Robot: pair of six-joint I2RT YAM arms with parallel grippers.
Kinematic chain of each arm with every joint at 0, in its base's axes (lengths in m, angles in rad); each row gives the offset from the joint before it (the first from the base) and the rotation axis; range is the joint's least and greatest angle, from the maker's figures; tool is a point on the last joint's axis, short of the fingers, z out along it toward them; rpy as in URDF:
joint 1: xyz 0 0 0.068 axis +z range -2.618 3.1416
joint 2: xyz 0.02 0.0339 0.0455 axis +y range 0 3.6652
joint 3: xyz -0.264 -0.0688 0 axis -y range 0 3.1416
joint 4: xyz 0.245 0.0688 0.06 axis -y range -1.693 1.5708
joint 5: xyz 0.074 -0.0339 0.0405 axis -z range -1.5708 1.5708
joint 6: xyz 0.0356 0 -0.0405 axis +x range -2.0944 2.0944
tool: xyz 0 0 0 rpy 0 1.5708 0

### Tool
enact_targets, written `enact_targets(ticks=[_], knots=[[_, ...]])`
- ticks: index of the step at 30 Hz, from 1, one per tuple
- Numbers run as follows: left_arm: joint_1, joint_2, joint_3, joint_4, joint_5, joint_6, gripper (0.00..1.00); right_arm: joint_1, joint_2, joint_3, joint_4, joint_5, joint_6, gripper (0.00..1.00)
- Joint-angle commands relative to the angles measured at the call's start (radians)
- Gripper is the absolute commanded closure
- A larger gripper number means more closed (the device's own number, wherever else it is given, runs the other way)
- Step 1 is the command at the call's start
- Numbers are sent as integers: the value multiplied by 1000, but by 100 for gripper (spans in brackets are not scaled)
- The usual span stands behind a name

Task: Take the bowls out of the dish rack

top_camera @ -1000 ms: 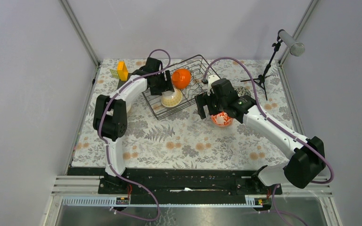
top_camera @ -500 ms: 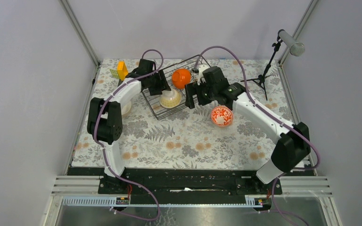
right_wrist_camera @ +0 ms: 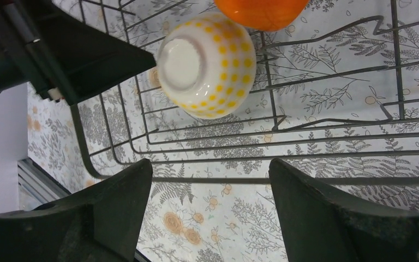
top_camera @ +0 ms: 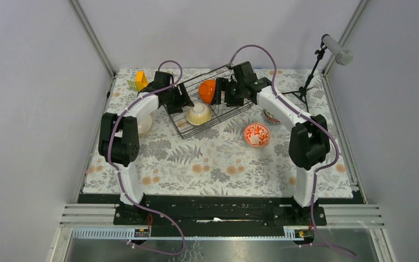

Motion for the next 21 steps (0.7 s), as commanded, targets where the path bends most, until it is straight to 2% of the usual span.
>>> enact_targets(ticks=[1,7,11,13,21], knots=[[9,-35,22,42,14,5,32,2,28,85,4,-23,68,16],[16,-9,15,71,34,-14,33,1,89,108,48,-32,137,20],[16,21,42,57,51,-13,19,3,135,136,56,-28,169,20],[16,29,50,49,48,-10,16,5,148,151,56,-18,181,20],[16,60,42,33,43,-2,20,25,166,171,58,37,182,24]])
